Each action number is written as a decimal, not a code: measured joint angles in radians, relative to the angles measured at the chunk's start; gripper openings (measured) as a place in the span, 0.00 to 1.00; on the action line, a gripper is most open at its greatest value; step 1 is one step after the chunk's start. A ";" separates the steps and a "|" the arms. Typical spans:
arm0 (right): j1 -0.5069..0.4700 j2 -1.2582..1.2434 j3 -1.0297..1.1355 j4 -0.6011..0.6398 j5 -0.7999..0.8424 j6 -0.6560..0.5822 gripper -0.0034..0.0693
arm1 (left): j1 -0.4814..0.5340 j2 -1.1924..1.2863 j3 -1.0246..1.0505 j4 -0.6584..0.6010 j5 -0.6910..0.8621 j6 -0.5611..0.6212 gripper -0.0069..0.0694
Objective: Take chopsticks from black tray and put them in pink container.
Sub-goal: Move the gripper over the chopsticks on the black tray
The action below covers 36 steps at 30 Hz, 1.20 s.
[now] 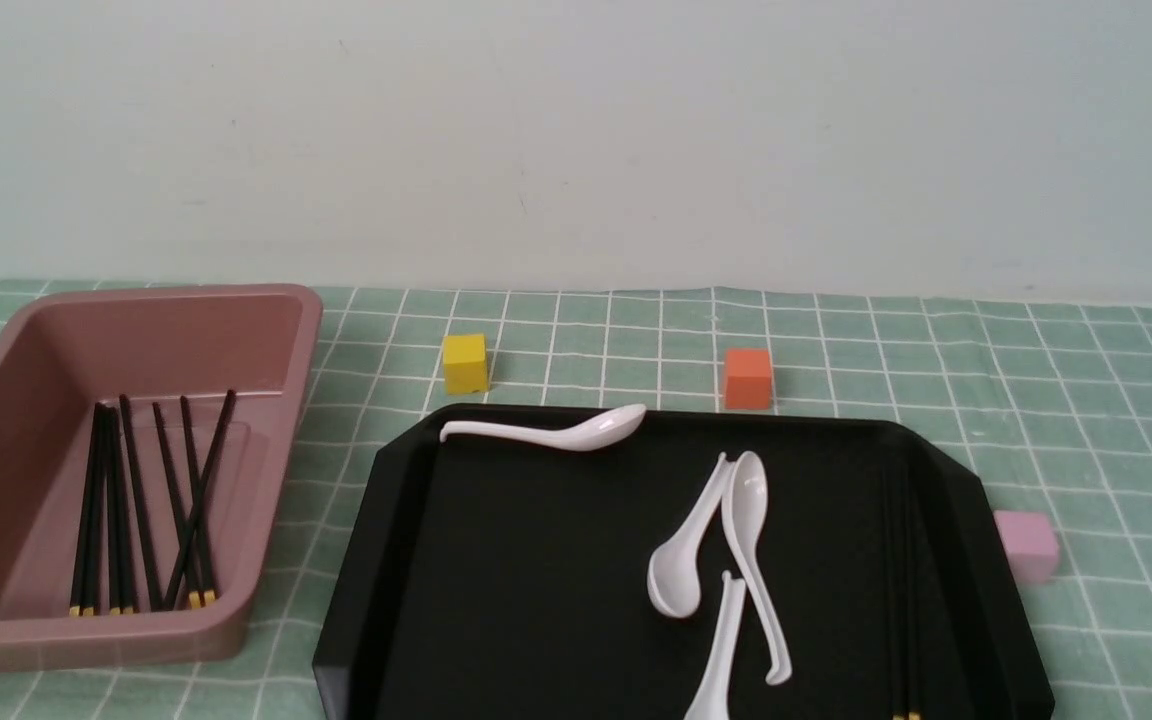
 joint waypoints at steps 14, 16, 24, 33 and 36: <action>0.000 0.000 0.009 0.663 -0.079 0.312 0.32 | 0.000 0.000 0.000 0.000 0.000 0.000 0.26; 0.000 0.000 -0.003 0.670 -0.081 0.279 0.32 | 0.000 0.000 0.000 0.000 0.000 0.000 0.26; 0.000 0.141 -0.351 0.590 -0.011 -0.032 0.06 | 0.000 0.000 0.000 0.000 0.000 0.000 0.27; 0.000 0.831 -0.621 0.410 0.668 -0.145 0.05 | 0.000 0.000 0.000 0.000 0.000 0.000 0.28; 0.000 1.028 -0.621 0.445 0.691 -0.239 0.05 | 0.000 0.000 0.000 0.000 0.000 0.000 0.29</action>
